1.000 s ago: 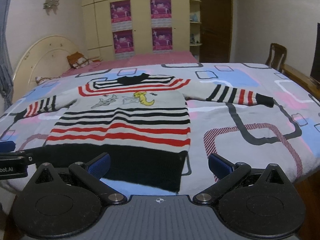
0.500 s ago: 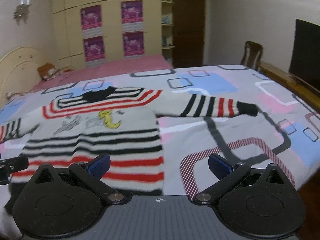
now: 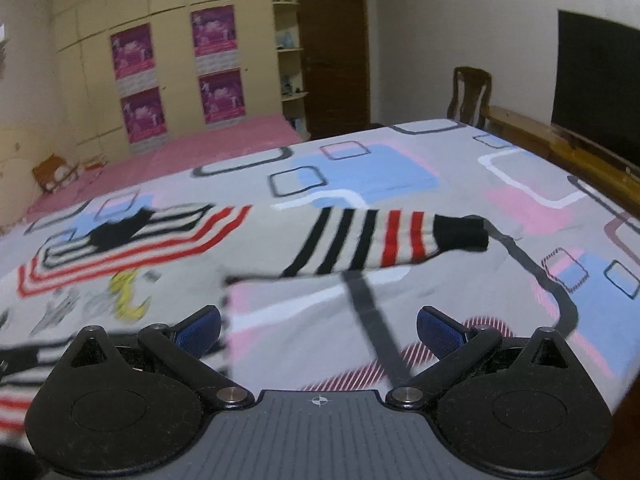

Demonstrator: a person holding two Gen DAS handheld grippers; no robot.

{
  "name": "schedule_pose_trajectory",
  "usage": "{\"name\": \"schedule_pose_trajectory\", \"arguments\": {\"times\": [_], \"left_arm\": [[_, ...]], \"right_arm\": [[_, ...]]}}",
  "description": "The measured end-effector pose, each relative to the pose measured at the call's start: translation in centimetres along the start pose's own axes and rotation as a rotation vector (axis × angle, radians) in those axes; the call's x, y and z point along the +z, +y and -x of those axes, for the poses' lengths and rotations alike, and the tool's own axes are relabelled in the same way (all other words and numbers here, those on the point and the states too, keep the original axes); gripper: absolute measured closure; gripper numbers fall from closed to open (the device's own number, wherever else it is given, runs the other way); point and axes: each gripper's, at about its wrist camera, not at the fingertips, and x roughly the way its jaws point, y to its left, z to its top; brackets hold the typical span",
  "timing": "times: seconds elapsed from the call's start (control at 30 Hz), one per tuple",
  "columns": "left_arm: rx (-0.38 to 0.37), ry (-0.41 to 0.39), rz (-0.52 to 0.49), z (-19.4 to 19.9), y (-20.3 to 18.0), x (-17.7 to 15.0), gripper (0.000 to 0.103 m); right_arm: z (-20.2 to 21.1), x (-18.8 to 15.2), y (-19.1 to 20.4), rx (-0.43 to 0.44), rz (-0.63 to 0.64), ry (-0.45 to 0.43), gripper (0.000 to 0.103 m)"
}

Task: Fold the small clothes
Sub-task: 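Move the right gripper to the black sleeve cuff and grasp it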

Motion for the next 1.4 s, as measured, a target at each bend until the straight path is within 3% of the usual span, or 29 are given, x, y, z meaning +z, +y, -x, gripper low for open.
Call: {"name": "schedule_pose_trajectory", "arguments": {"times": [0.23,0.43,0.7,0.9,0.93,0.97,1.0,1.2,1.23,1.27,1.4], "left_arm": [[0.042,0.044,0.053,-5.9,-2.9,3.7,0.000],[0.078,0.068,0.081,-9.6,-5.2,5.4,0.000],[0.087,0.114,0.067,-12.9,-7.4,6.6,0.000],[0.080,0.102,0.044,-14.0,-9.0,7.5,0.000],[0.081,0.094,0.044,-14.0,-9.1,7.6,0.000],[0.084,0.090,0.045,-14.0,-9.1,7.7,0.000],[0.087,0.092,0.046,-14.1,-9.2,7.8,0.000],[0.099,0.090,0.054,-14.3,-8.7,8.3,0.001],[0.102,0.090,0.052,-14.3,-8.6,8.4,0.001],[0.102,0.090,0.052,-14.4,-8.4,8.5,0.001],[0.118,0.088,0.055,-14.3,-7.7,8.7,0.001]], "right_arm": [[-8.7,4.4,-8.4,-0.016,-0.129,0.051,0.000],[-12.9,5.7,-12.4,-0.035,-0.173,0.067,0.000],[-15.6,5.3,-15.3,-0.053,-0.219,0.081,0.001],[-16.3,5.2,-16.5,-0.053,-0.249,0.070,0.001],[-16.5,5.3,-16.6,-0.055,-0.253,0.069,0.022],[-16.7,5.3,-16.8,-0.047,-0.260,0.075,0.035],[-17.2,5.3,-17.0,-0.043,-0.279,0.089,0.041],[-17.4,4.6,-17.9,0.022,-0.399,0.097,0.042],[-17.5,4.4,-18.0,0.035,-0.425,0.103,0.051],[-17.6,4.3,-18.1,0.048,-0.446,0.108,0.055],[-17.9,3.8,-18.6,0.056,-0.511,0.115,0.056]]}}
